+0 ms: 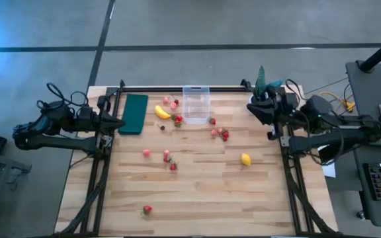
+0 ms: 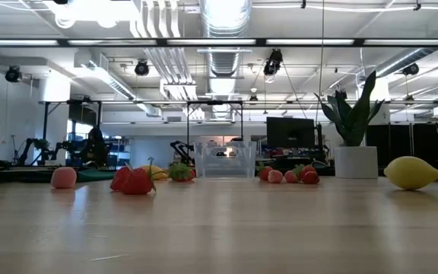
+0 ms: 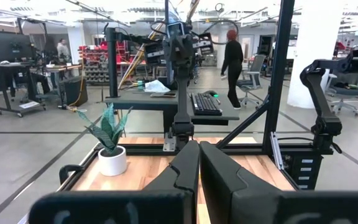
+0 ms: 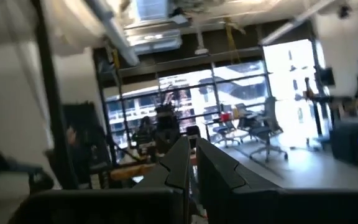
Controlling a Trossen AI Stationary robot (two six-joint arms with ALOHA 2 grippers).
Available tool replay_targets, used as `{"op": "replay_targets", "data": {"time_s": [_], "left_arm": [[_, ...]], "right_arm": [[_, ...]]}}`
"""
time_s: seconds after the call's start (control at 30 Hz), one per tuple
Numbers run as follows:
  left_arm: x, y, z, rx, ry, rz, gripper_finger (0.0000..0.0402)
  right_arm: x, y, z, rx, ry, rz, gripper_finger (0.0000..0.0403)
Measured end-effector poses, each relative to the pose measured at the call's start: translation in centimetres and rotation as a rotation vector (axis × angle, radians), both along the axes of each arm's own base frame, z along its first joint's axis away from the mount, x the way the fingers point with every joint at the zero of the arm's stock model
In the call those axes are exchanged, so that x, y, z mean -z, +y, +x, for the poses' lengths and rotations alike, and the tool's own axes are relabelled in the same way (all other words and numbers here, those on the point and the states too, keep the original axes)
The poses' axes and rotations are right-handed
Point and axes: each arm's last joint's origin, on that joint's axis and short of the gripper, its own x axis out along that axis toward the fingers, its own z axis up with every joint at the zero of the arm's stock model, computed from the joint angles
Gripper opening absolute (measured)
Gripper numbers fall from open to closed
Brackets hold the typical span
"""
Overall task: Pick and placing Produce into tupperware
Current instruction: Put the yellow lemon into the transparent bin
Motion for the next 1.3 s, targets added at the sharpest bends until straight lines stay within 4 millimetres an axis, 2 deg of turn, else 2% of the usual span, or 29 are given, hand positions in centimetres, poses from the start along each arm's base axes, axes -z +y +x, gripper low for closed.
{"op": "replay_targets", "data": {"time_s": [0.27,0.4,0.53,0.73,0.9,1.07,1.23,1.3], "left_arm": [[0.0,0.0,0.0,-0.001,0.0,0.01,0.0],[0.0,0.2,0.0,-0.07,-0.001,0.002,0.0],[-0.5,0.2,0.0,-0.055,-0.053,-0.159,0.0],[-2.4,0.1,-0.4,0.002,-0.257,-0.36,0.0],[-3.4,0.1,-0.8,0.011,-0.362,-0.309,0.0],[-3.4,0.1,-1.1,0.006,-0.374,-0.261,0.0],[-3.6,0.2,-1.2,0.001,-0.395,-0.257,0.0],[-3.7,0.3,-1.2,-0.062,-0.41,-0.228,0.0]], "right_arm": [[0.2,-0.1,1.1,-0.022,0.049,0.139,0.0022],[0.2,-0.1,1.5,-0.039,0.028,0.254,0.0022],[-0.3,0.1,2.6,-0.064,-0.065,0.262,0.0022],[-0.7,0.1,4.4,-0.085,-0.211,0.264,0.0022],[-0.2,0.1,6.1,-0.092,-0.269,0.261,0.0022],[0.8,0.1,7.5,-0.084,-0.222,0.259,0.0022],[1.0,0.1,7.9,-0.071,-0.222,0.264,0.0022],[0.8,0.0,7.9,-0.042,-0.232,0.283,0.0022]]}}
